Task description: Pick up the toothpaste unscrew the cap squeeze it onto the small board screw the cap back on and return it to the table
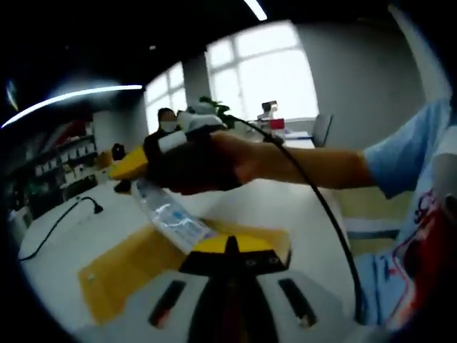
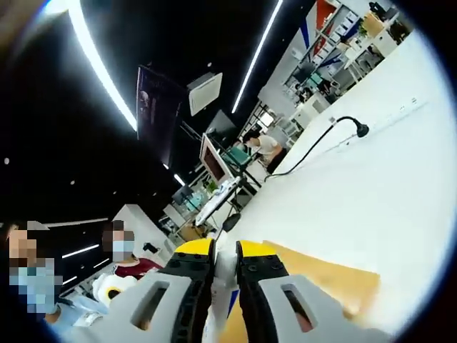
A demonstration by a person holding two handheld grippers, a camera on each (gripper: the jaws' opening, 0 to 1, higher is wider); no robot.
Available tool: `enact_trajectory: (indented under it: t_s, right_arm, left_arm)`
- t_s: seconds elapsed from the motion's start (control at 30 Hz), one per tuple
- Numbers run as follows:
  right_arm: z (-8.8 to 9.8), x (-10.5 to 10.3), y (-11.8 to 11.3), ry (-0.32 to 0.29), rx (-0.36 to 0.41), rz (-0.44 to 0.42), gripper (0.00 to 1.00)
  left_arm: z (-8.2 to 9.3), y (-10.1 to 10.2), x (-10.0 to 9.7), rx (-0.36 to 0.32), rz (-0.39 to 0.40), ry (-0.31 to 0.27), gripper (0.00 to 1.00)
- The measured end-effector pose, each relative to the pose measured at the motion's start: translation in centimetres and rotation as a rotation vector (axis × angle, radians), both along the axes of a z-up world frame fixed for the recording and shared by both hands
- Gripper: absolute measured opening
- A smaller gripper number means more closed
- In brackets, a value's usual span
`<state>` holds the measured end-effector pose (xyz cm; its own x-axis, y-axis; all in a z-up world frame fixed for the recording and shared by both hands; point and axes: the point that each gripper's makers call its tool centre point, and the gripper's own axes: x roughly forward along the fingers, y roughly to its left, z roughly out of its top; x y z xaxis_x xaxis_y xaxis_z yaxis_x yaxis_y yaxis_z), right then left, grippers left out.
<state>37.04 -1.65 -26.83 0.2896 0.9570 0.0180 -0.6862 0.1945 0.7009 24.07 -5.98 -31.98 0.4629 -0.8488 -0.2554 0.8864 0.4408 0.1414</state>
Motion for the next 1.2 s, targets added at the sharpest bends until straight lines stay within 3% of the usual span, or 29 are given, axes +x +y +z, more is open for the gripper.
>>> enact_trajectory:
  t_s: [0.2,0.33,0.7,0.9,1.0,1.2]
  right_arm:
    - [-0.9,0.6,0.2,-0.007,-0.050,-0.002,0.11]
    - [-2.5,1.3,0.0,0.013,-0.101,-0.020,0.11]
    - [-3.8,1.7,0.1,-0.093,-0.245,-0.023,0.13]
    - [-4.6,1.9,0.0,-0.106,-0.272,-0.030,0.14]
    - [-5.0,2.1,-0.2,-0.153,-0.308,-0.040,0.14]
    - [-5.8,2.2,-0.4,-0.186,-0.361,-0.046,0.13]
  left_arm:
    - [-0.3,0.1,0.3,0.010,0.012,-0.003,0.00]
    - [-0.7,-0.1,0.4,0.028,0.018,-0.006,0.00]
    - [-1.1,-0.2,0.4,0.052,0.019,-0.005,0.00]
    - [-1.2,-0.2,0.4,0.054,0.016,0.001,0.00]
    - [-1.2,-0.3,0.5,0.058,0.019,0.002,0.00]
    - [-1.3,-0.3,0.4,0.061,0.015,0.013,0.00]
